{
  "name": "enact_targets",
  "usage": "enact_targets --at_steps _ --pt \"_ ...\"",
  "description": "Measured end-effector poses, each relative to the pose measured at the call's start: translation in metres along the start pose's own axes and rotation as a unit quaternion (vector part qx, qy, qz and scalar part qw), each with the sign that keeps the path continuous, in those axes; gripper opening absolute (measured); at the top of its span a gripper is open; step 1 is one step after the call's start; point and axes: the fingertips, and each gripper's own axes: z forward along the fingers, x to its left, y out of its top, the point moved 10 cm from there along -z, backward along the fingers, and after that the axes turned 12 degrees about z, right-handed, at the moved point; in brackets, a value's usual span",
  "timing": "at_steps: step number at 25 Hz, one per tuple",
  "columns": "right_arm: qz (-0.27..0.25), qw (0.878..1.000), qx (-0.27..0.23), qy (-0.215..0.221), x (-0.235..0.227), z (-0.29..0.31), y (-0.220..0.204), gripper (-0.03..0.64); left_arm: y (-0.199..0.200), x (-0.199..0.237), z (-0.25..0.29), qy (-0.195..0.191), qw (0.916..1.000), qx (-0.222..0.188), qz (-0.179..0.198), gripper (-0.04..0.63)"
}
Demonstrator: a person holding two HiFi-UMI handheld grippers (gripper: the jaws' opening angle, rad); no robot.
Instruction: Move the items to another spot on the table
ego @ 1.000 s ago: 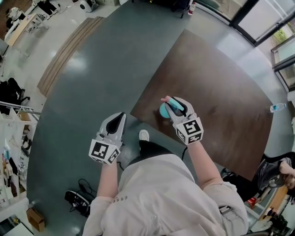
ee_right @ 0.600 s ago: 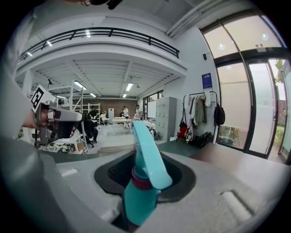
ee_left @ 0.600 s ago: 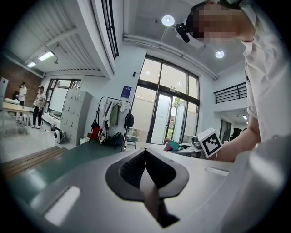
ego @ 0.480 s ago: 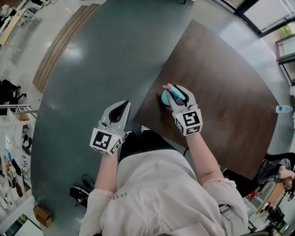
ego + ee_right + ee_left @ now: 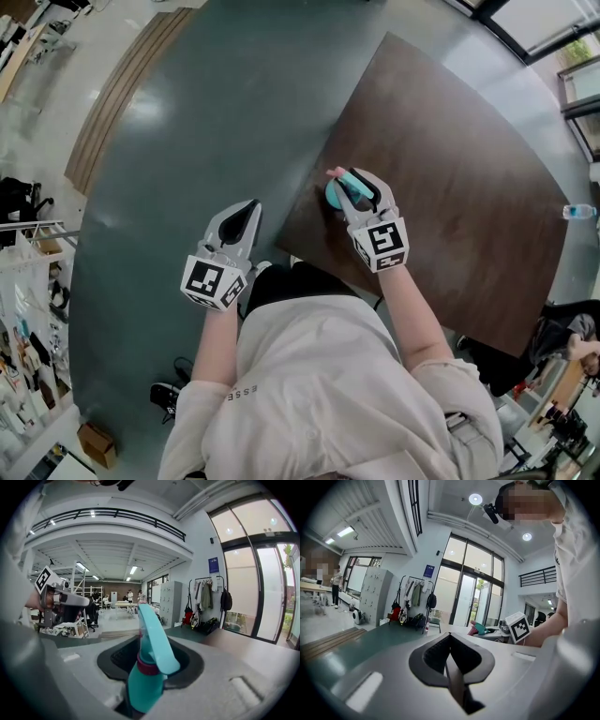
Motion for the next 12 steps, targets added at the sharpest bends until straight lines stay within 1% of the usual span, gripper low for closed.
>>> enact_targets --at_steps 1,3,5,8,11,12 --pt "0.005 1.000 0.003 0.000 0.001 -0.001 -0.001 0.131 0.002 0.001 -0.001 0.001 1.0000 0.000 -0.002 0.017" --pt "0.023 1.000 0.003 0.000 0.000 -0.003 0.001 0.223 0.008 0.002 -0.004 0.002 1.0000 -0.001 -0.007 0.017" --pt "0.038 0.999 -0.002 -0.004 0.000 -0.007 0.006 0.252 0.013 0.002 -0.005 -0.001 1.0000 -0.002 -0.006 0.017" --pt "0.055 0.998 -0.017 -0.012 0.000 -0.021 0.013 0.256 0.018 -0.001 -0.007 -0.011 0.9999 -0.006 -0.001 0.017" --pt "0.057 0.997 -0.051 -0.031 0.008 -0.038 0.023 0.256 0.024 0.002 -0.012 -0.024 0.9996 -0.015 0.004 0.017" --pt "0.052 0.996 -0.066 -0.041 0.012 -0.046 0.027 0.237 0.027 0.003 -0.015 -0.029 0.9994 -0.019 0.006 0.017"
